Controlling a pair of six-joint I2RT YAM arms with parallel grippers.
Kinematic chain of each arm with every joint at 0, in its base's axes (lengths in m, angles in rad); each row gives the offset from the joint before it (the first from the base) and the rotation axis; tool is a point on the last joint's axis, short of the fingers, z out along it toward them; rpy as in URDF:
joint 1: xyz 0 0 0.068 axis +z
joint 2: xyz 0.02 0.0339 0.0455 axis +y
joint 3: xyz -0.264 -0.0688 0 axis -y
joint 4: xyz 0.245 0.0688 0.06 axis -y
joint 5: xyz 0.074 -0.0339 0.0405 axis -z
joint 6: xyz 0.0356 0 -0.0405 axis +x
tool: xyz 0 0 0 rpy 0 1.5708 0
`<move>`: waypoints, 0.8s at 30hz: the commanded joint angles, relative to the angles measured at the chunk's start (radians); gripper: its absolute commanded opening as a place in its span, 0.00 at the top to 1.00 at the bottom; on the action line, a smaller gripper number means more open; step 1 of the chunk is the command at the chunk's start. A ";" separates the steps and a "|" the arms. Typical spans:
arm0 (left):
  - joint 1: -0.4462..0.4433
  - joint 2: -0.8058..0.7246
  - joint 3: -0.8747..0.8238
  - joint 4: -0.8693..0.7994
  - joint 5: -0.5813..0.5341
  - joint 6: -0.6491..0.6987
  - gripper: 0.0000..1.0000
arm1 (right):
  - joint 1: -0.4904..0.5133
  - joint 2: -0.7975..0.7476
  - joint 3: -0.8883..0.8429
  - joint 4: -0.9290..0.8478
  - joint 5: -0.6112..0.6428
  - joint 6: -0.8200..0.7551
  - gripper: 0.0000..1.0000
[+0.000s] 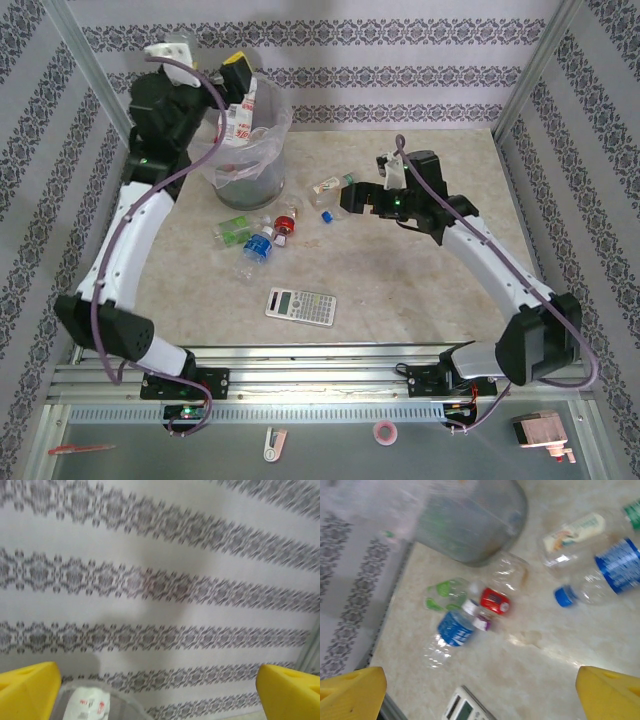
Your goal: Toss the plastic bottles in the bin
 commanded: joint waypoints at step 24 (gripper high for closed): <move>-0.022 -0.263 -0.008 -0.309 0.204 0.022 0.00 | -0.073 0.405 0.210 -0.079 0.160 0.332 0.04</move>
